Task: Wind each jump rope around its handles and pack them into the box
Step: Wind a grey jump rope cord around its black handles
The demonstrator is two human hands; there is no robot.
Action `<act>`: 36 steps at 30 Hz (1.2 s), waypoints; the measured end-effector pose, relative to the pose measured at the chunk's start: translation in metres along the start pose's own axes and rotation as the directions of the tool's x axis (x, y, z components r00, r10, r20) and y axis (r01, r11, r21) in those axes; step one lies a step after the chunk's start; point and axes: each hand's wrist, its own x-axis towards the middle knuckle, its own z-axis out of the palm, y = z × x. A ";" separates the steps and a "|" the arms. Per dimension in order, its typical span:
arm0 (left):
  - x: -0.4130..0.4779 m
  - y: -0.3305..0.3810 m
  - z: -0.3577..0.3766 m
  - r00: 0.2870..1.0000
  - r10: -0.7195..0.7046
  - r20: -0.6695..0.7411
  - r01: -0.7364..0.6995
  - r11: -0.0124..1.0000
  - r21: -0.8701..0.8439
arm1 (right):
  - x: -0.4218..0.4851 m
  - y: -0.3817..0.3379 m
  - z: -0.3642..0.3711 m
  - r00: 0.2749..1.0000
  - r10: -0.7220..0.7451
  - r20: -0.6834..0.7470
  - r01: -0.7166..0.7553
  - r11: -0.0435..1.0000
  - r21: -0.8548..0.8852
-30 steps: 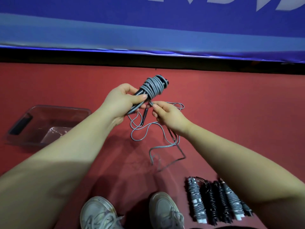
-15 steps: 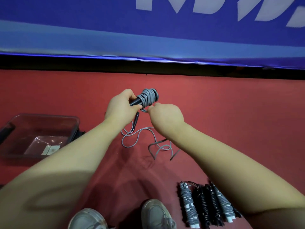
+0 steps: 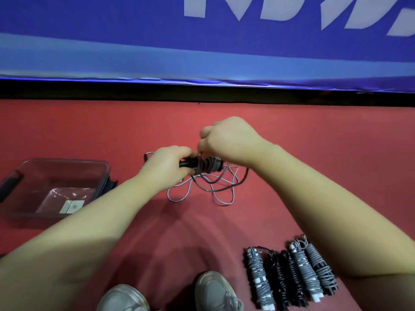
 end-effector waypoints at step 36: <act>0.005 -0.006 -0.016 0.890 -0.453 -0.048 0.171 0.429 -0.887 | 0.010 -0.059 0.075 0.983 0.173 0.060 -0.182 0.881 0.437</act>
